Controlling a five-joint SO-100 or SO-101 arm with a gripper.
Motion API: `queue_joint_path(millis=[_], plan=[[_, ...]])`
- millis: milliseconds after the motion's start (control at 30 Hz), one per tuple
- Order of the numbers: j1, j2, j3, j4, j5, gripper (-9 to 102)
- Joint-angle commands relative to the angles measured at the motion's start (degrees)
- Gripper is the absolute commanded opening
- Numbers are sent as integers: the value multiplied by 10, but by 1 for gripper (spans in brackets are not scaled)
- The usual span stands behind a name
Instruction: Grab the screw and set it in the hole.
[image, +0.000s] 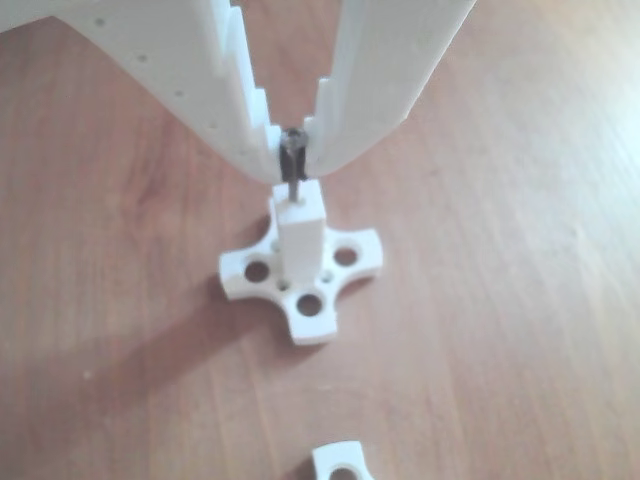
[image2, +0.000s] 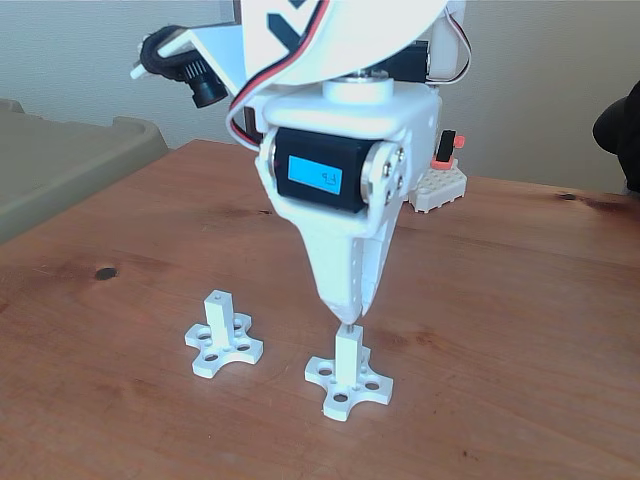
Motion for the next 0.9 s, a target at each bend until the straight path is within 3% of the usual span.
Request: queue_joint_path(millis=[0,400,867], plan=[[6,9,-9,-9,-4,-4],[3,-4,-9,-4,-8,-4],[-1,-4,-12,12,-8,5]])
